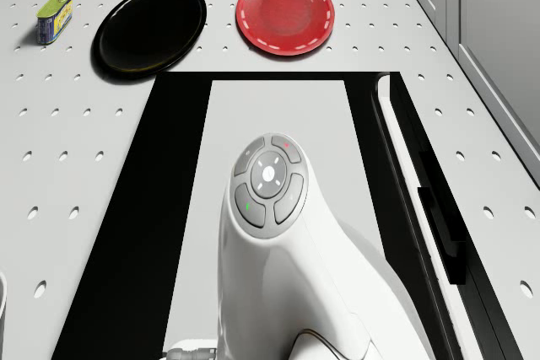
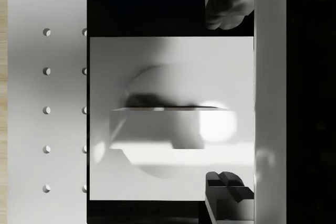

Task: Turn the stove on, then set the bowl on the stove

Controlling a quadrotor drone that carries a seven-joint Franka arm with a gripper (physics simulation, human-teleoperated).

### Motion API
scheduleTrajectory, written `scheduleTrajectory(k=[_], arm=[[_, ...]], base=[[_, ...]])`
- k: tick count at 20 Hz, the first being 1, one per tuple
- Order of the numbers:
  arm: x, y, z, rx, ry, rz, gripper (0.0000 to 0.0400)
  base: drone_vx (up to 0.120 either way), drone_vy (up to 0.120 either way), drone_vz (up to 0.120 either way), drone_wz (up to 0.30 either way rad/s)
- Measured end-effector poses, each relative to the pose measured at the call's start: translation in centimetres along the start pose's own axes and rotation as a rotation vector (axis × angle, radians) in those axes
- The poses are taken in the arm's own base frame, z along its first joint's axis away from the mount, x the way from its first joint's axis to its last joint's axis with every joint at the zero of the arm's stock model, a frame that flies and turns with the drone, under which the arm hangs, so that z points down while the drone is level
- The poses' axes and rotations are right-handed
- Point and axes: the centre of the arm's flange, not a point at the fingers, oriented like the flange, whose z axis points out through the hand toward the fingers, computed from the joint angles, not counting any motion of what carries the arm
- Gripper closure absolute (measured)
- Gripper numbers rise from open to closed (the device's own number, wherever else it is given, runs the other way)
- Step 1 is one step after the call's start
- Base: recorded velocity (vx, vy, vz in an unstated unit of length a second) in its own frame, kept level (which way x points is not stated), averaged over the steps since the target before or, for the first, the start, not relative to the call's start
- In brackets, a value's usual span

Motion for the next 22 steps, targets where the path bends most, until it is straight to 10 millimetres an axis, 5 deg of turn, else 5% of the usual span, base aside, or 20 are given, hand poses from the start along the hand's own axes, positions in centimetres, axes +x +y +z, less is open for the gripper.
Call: scheduleTrajectory(k=[22], arm=[[0.4,-0.2,3.8,0.0,0.0,0.0,0.0]], base=[[0.0,0.0,0.0,0.0]])
